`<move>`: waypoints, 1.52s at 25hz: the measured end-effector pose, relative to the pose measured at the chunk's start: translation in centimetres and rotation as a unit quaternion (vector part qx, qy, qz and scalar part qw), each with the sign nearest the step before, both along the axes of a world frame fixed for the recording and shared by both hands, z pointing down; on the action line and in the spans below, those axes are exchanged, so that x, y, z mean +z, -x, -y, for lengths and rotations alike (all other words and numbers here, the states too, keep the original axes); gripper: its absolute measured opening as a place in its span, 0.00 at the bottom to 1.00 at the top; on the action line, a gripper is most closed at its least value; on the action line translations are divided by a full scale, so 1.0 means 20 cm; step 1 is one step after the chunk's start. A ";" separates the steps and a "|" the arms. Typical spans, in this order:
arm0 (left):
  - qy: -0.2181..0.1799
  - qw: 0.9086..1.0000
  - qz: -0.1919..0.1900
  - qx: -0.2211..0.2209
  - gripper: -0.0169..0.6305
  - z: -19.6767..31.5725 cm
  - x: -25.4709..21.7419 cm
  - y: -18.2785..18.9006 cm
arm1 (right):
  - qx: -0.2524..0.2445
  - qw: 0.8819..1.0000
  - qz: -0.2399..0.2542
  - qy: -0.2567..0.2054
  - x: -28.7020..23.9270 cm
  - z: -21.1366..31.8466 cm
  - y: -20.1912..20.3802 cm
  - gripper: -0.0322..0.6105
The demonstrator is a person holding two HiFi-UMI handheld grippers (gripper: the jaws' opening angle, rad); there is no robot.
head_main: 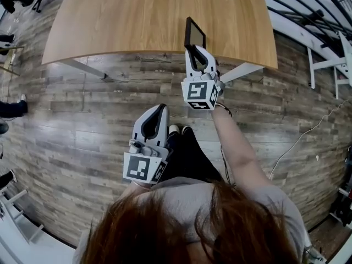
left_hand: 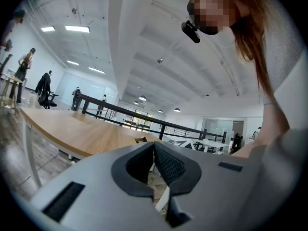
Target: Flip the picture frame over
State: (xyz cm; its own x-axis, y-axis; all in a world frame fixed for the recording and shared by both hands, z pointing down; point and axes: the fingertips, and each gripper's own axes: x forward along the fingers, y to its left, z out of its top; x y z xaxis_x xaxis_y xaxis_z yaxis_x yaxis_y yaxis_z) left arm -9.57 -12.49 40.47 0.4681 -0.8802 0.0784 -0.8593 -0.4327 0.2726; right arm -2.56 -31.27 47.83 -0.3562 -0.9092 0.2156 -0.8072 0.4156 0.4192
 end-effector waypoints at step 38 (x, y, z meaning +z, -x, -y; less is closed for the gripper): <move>0.025 1.000 0.005 -0.001 0.04 0.04 0.04 0.02 | 0.201 0.512 0.822 0.149 0.51 0.03 -0.32 0.19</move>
State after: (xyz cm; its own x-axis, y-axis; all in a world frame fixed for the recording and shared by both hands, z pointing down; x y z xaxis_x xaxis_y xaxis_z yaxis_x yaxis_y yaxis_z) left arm -9.92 -13.34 41.32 0.4650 -0.8763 0.1261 -0.8630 -0.4169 0.2853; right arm 3.77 -31.79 58.05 -0.0768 -0.9942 0.0752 -0.0141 -0.0744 -0.9971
